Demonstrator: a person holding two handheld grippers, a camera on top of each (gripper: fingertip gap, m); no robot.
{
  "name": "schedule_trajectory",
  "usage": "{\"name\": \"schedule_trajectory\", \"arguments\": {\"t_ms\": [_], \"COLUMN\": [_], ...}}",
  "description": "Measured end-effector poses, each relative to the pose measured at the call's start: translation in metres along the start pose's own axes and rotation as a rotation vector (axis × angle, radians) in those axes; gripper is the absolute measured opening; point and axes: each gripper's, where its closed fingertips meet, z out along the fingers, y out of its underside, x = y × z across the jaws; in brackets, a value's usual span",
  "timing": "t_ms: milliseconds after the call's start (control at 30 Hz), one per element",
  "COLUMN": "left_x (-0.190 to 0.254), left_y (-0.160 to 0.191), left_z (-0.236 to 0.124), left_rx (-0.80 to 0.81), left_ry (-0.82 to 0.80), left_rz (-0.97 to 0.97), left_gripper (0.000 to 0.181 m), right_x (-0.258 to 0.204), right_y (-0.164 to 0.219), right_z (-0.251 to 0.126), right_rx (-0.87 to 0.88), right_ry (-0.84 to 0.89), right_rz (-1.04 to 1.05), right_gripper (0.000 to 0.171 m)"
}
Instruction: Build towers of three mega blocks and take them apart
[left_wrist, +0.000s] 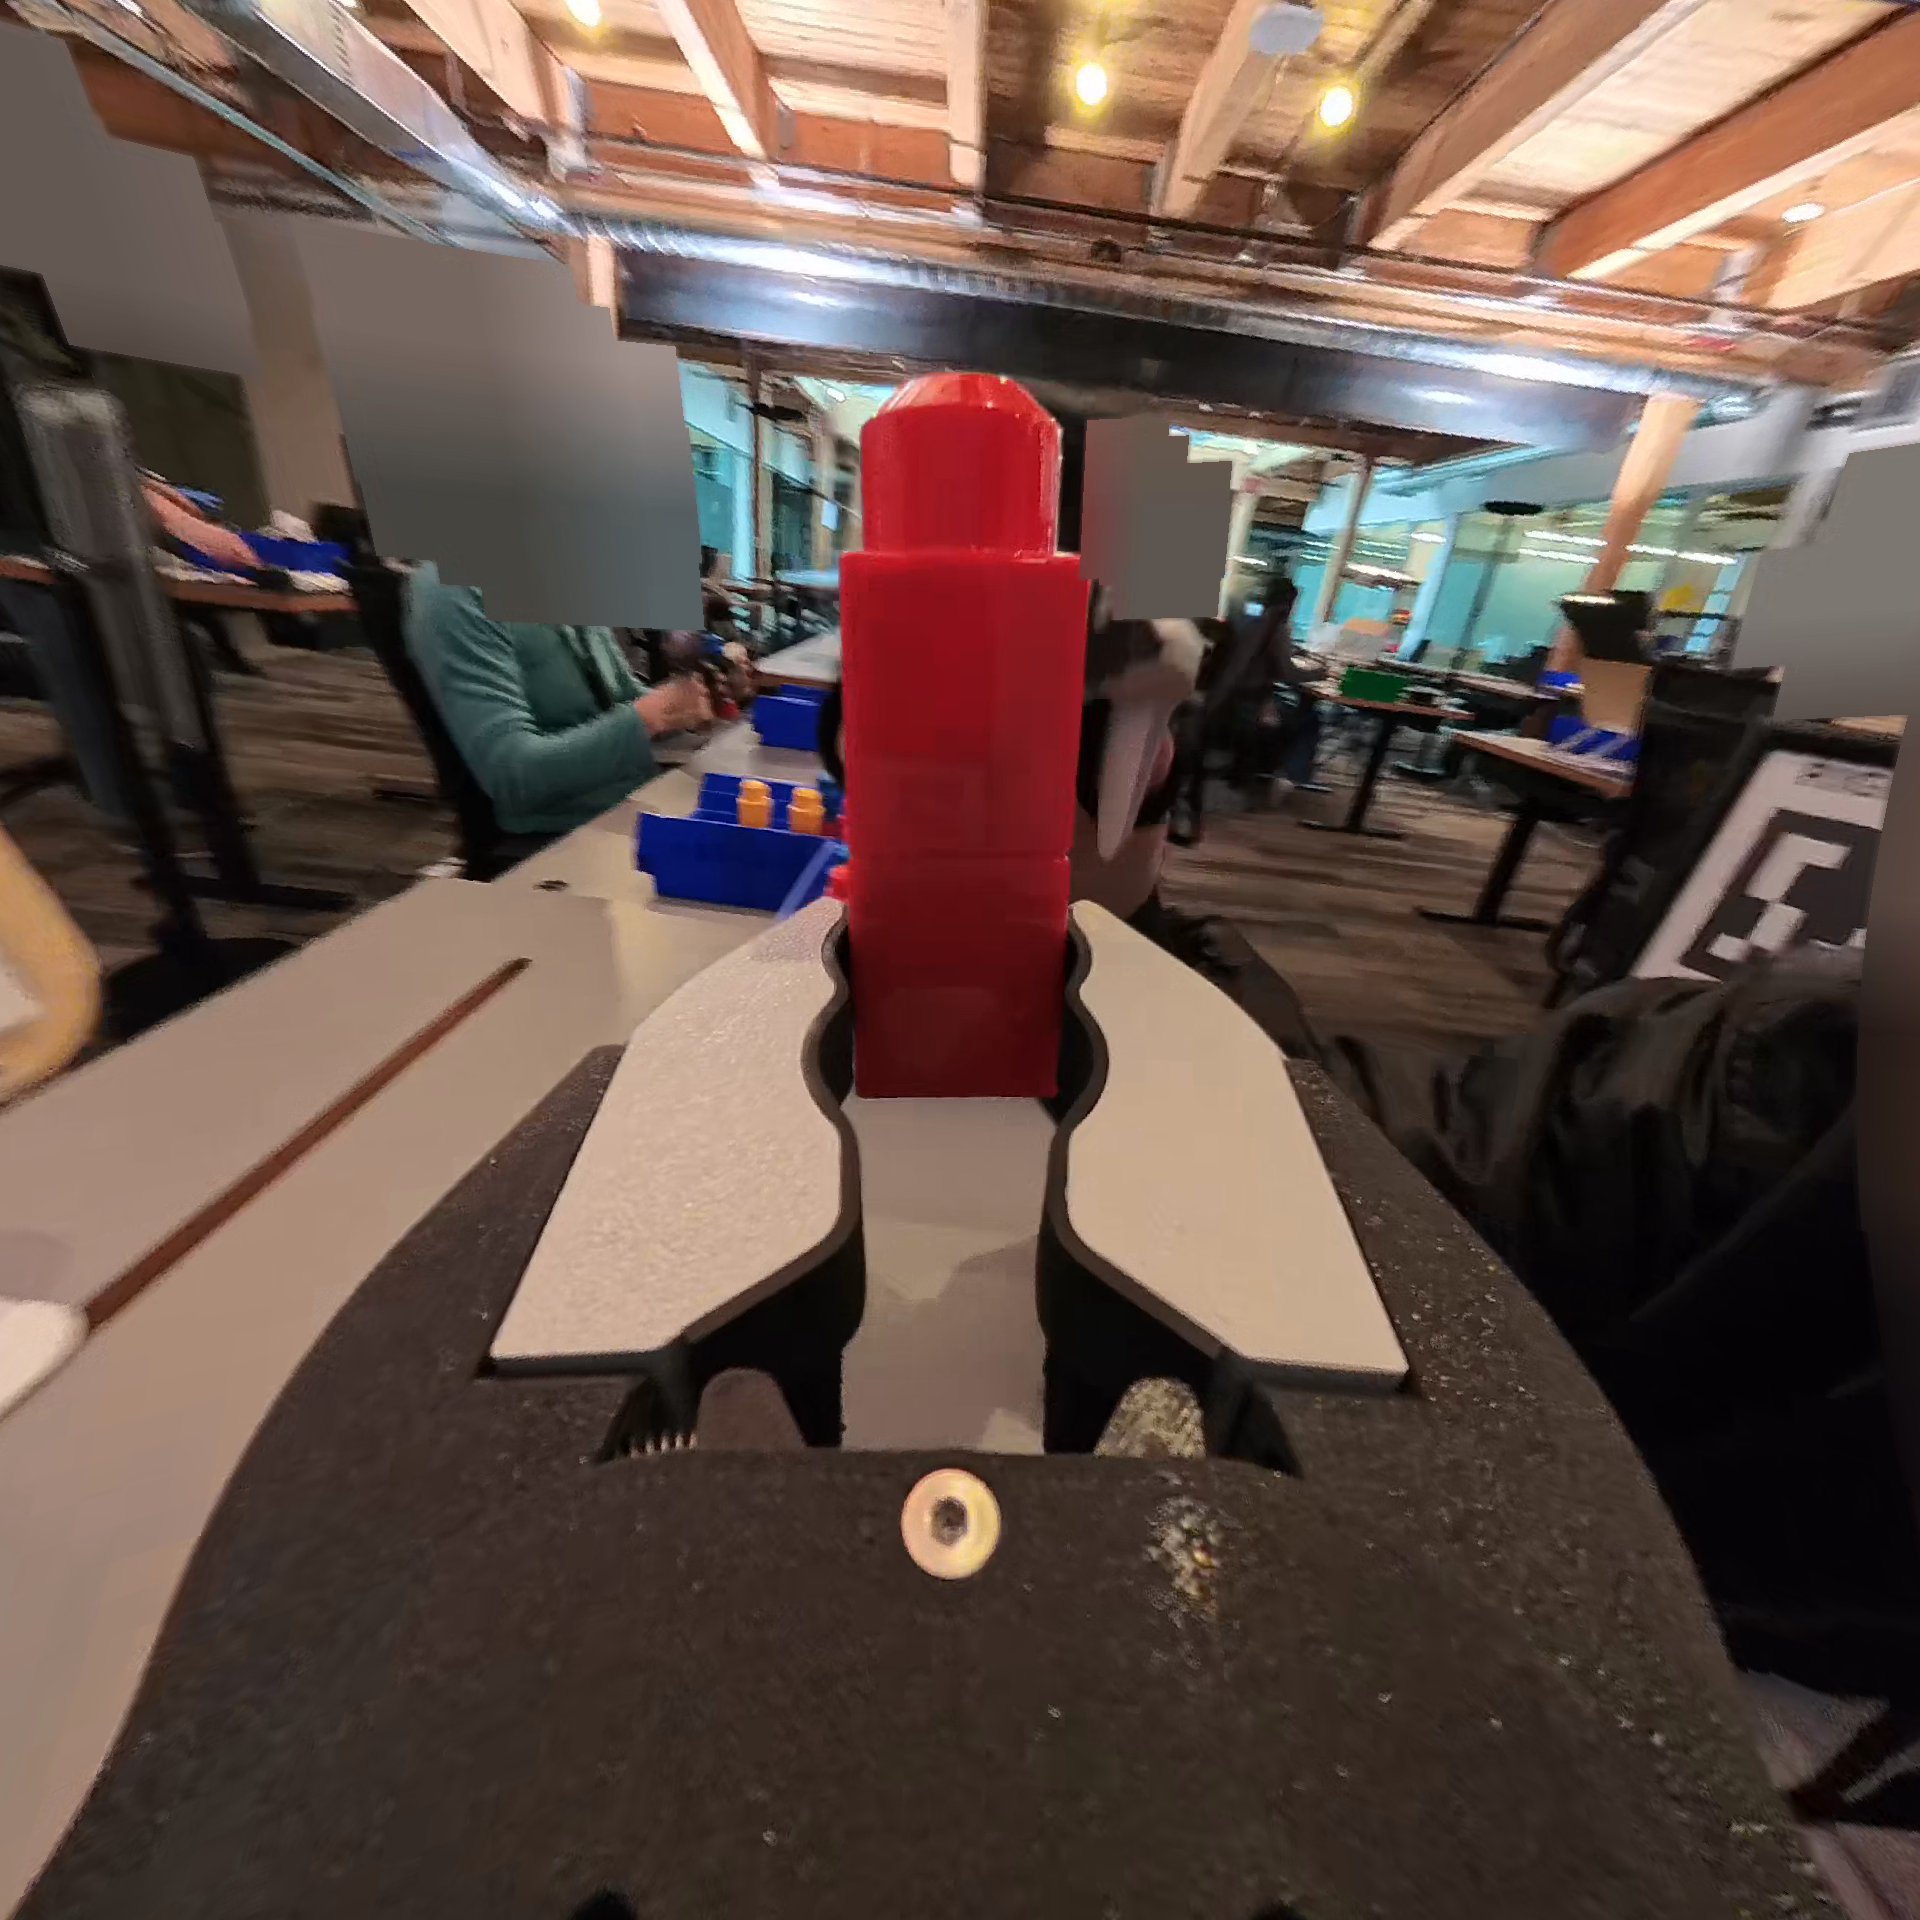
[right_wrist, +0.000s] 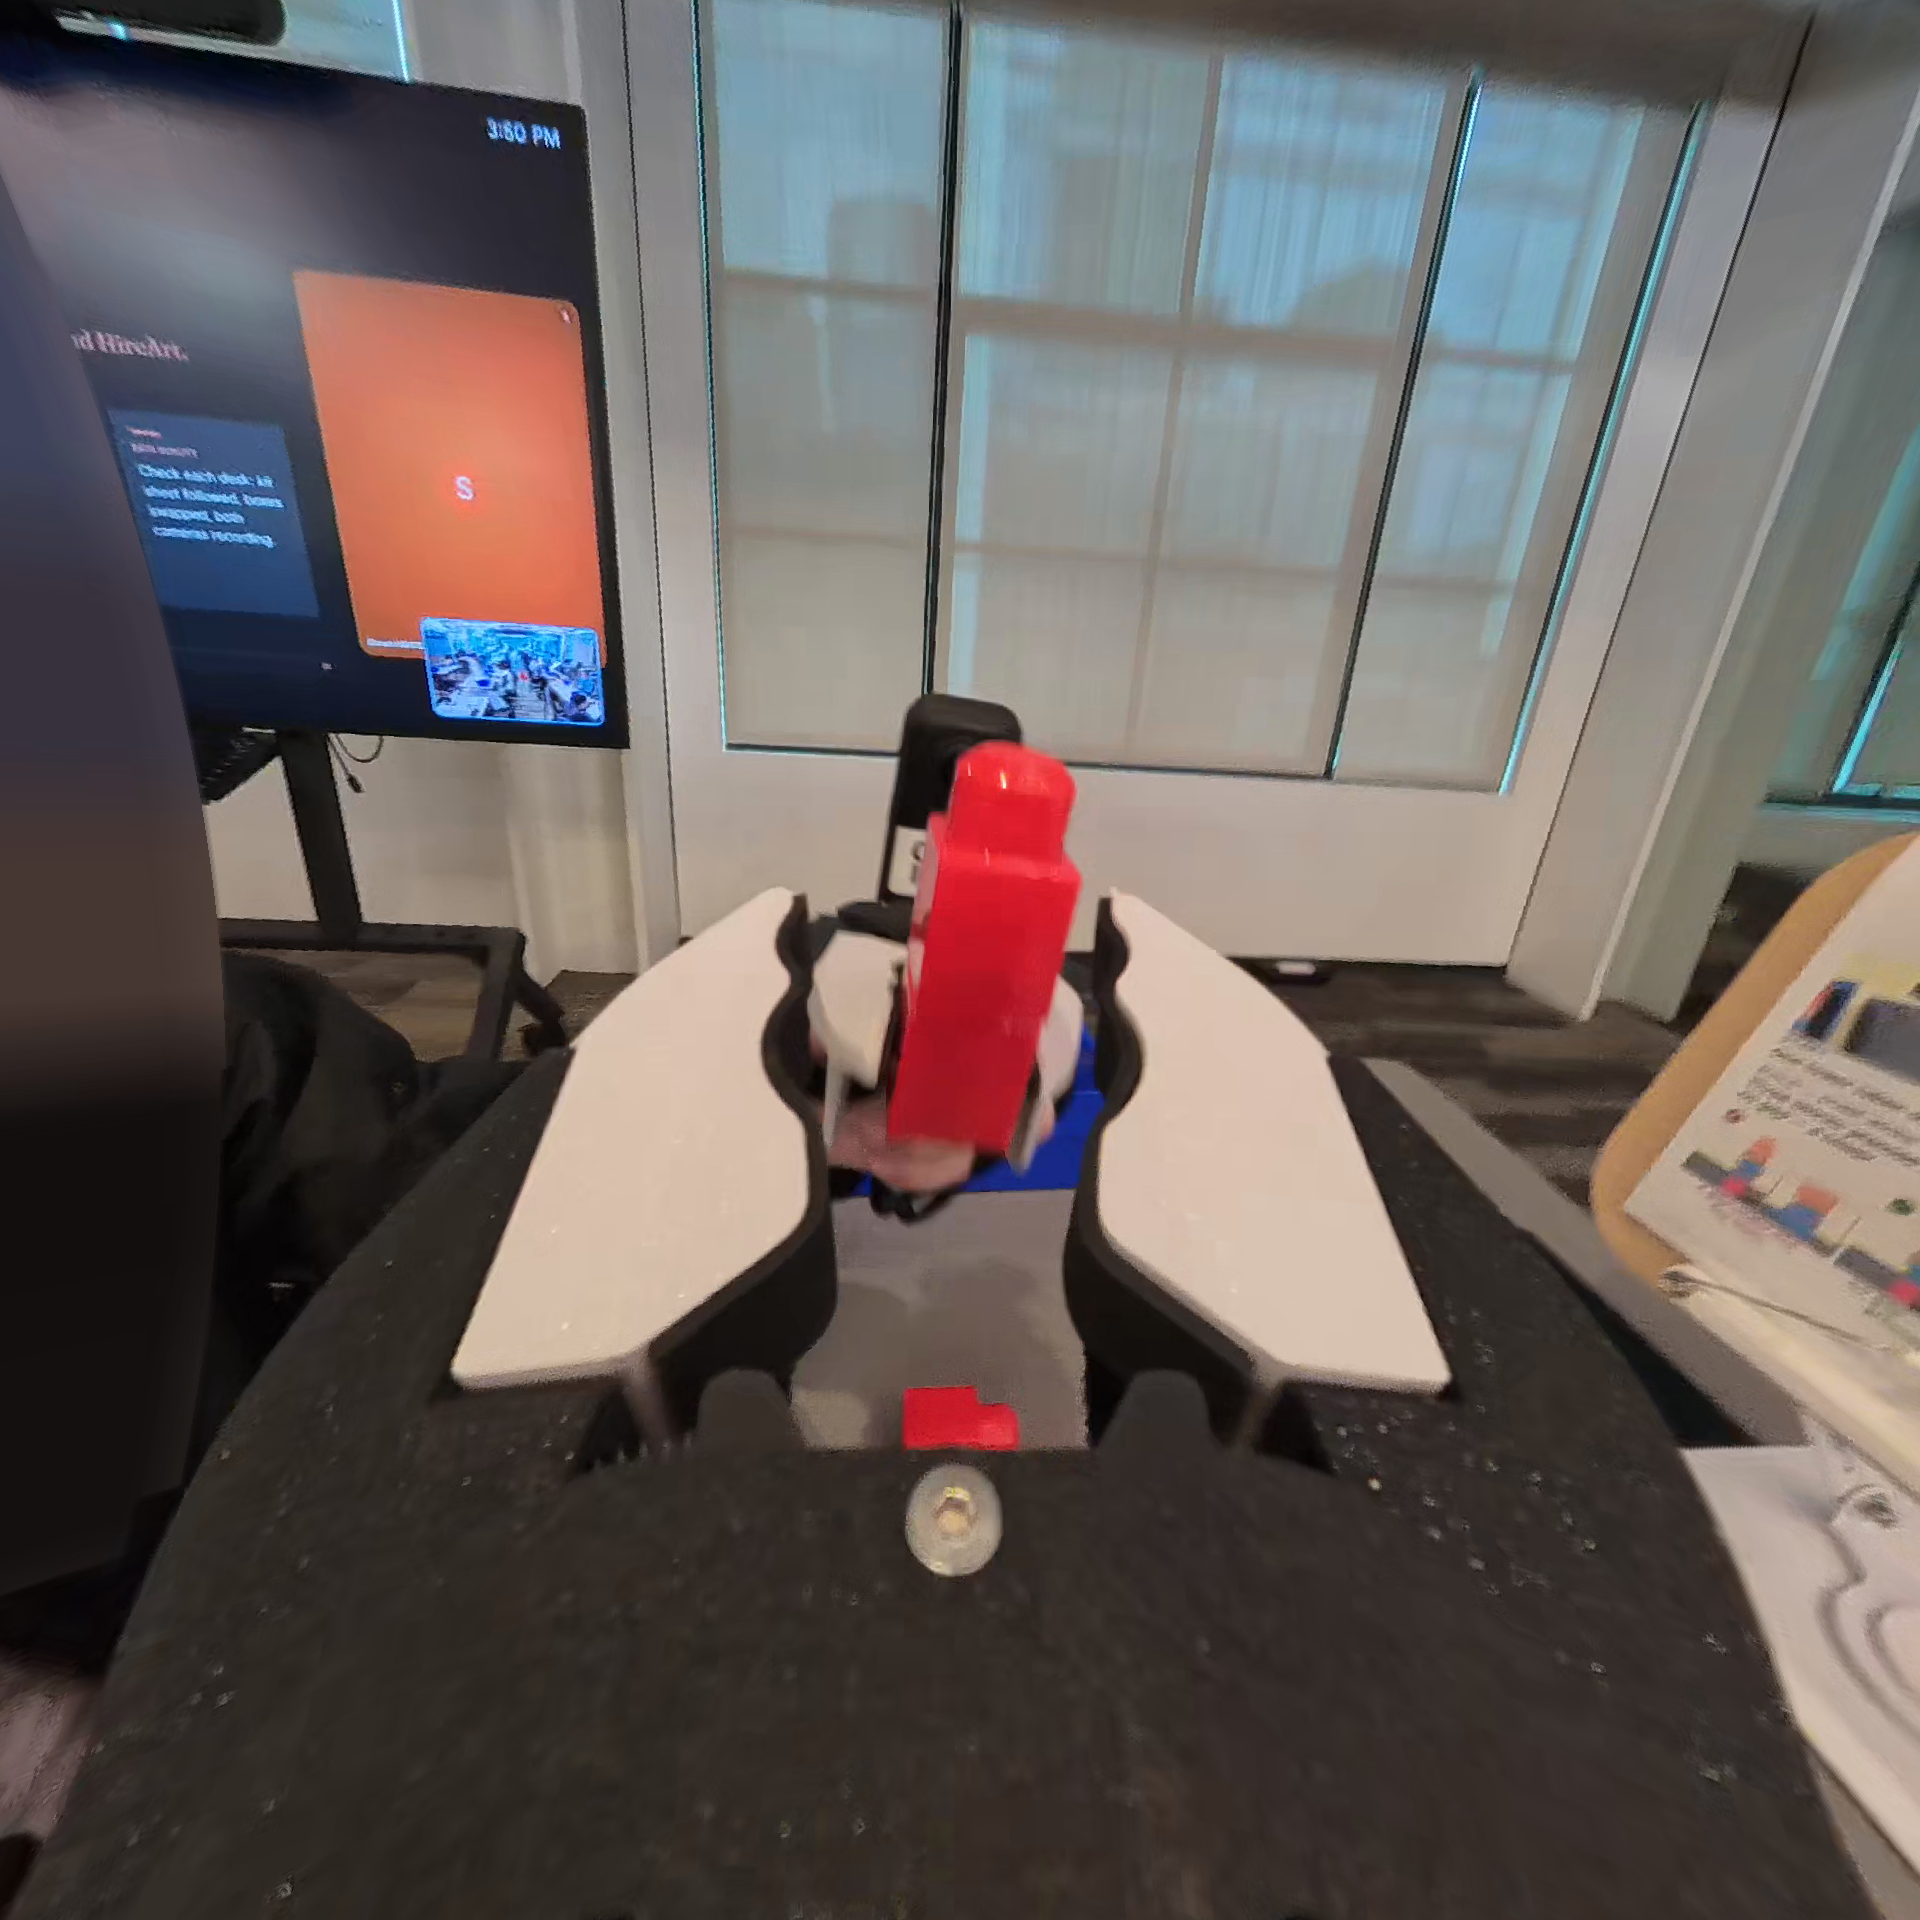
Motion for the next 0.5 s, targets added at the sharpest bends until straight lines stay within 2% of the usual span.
{"name": "schedule_trajectory", "arguments": {"t_ms": [67,100,200,300,367,400,433,500], "left_x": [-0.004,-0.004,-0.006,-0.007,-0.007,-0.007,-0.007,-0.01], "left_y": [-0.02,-0.029,-0.049,-0.057,-0.06,-0.061,-0.061,-0.06], "left_z": [-0.026,-0.039,-0.068,-0.082,-0.086,-0.087,-0.087,-0.087], "left_rx": [0.058,0.083,0.141,0.161,0.164,0.165,0.166,0.155], "left_ry": [-0.054,-0.063,-0.105,-0.14,-0.155,-0.164,-0.17,-0.201], "left_rz": [0.04,0.04,0.061,0.077,0.073,0.073,0.072,0.065], "left_gripper": [0.035,0.036,0.035,0.035,0.036,0.036,0.036,0.036], "right_x": [0.007,0.011,0.014,0.004,0.015,0.016,0.01,-0.005], "right_y": [0.019,0.041,0.136,0.224,0.275,0.29,0.296,0.294], "right_z": [-0.008,-0.007,0.006,0.035,0.049,0.053,0.058,0.068], "right_rx": [-0.028,-0.078,-0.277,-0.412,-0.589,-0.648,-0.657,-0.638], "right_ry": [0.001,-0.016,-0.107,-0.155,-0.027,0.022,0.033,-0.002], "right_rz": [-0.025,-0.009,0.054,0.113,0.244,0.348,0.488,0.757], "right_gripper": [0.045,0.043,0.05,0.058,0.051,0.053,0.049,0.055]}}
